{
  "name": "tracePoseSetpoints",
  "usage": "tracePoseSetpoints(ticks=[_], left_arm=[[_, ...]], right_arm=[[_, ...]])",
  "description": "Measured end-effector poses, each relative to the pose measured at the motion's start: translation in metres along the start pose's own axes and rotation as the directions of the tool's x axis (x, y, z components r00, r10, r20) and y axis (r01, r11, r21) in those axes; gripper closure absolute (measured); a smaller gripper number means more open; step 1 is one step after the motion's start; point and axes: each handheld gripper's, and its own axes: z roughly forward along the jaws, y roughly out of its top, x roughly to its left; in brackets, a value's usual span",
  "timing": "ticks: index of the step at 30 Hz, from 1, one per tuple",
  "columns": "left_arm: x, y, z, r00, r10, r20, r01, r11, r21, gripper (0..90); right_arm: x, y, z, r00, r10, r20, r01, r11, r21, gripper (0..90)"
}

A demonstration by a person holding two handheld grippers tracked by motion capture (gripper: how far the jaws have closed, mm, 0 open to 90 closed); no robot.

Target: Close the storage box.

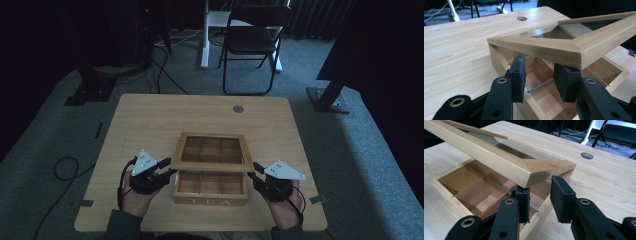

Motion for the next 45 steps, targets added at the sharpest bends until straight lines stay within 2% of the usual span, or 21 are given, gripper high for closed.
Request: tracePoseSetpoints(ticks=[7,19,45], left_arm=[[-0.001,-0.004,-0.001,0.9999,-0.006,0.009,0.006,1.0,0.002,58.7],[-0.008,-0.011,-0.001,0.9996,0.007,0.027,-0.007,0.9999,0.009,56.3],[-0.011,-0.023,-0.004,0.9996,0.01,0.028,-0.01,0.9997,0.022,53.3]], right_arm=[[0.001,-0.003,0.0,1.0,0.002,-0.003,-0.002,1.0,0.007,68.5],[0.002,-0.01,0.001,0.9999,0.003,-0.01,-0.003,1.0,0.016,68.5],[0.003,-0.022,0.005,0.9997,0.021,-0.012,-0.02,0.999,0.05,68.4]])
